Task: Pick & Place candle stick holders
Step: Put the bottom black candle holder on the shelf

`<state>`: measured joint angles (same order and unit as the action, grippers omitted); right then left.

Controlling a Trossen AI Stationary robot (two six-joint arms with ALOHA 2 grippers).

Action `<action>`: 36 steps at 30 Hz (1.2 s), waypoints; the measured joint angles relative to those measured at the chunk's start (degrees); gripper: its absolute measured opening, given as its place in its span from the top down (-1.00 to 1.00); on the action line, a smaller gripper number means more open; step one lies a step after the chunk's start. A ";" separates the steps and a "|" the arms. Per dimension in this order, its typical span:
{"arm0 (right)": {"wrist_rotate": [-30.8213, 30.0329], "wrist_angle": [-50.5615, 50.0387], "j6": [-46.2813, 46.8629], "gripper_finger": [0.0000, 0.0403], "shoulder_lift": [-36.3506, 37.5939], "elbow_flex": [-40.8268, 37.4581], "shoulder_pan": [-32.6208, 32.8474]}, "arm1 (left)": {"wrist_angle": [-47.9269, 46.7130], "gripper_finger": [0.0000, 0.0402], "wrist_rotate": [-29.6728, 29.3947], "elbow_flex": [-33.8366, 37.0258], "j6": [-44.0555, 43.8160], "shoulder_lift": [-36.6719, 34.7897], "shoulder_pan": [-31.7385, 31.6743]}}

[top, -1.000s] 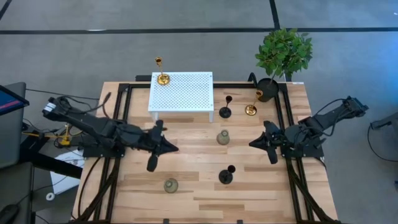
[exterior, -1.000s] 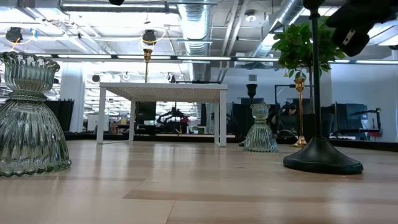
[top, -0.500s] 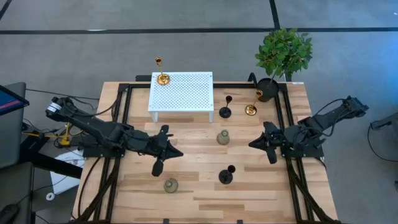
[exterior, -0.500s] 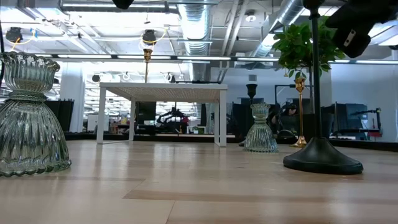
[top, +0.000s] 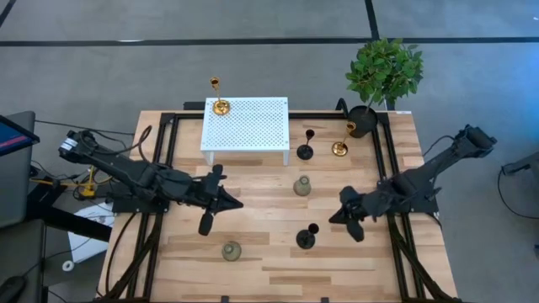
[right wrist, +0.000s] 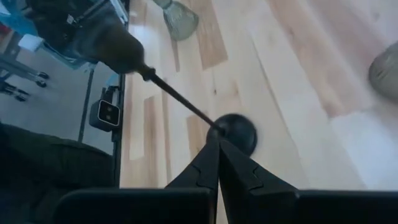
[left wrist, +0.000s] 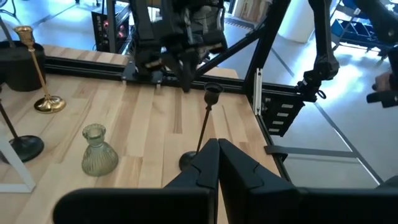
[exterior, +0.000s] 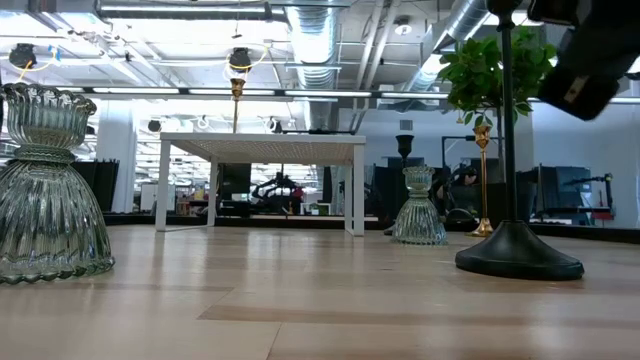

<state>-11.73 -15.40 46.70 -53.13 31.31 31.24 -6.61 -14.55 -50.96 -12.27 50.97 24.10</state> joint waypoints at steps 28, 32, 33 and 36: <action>-3.34 34.06 -2.21 -0.08 -27.79 -0.02 0.24 | -0.24 0.97 0.04 0.00 -0.02 -0.04 0.00; -3.30 37.89 -2.16 0.08 -29.44 -0.02 -0.78 | -0.24 0.97 0.04 0.00 -0.02 -0.04 0.00; -3.17 38.05 -2.08 0.14 -29.64 -0.02 -1.00 | -0.24 0.97 0.04 0.00 -0.02 -0.04 0.00; -1.90 38.33 -1.72 0.38 -29.66 -0.02 -1.22 | -0.41 0.97 0.05 0.00 -0.02 -0.04 0.00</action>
<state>-13.63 22.93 44.98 -82.78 31.29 30.03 -7.03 -14.50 -50.96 -12.29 50.94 24.10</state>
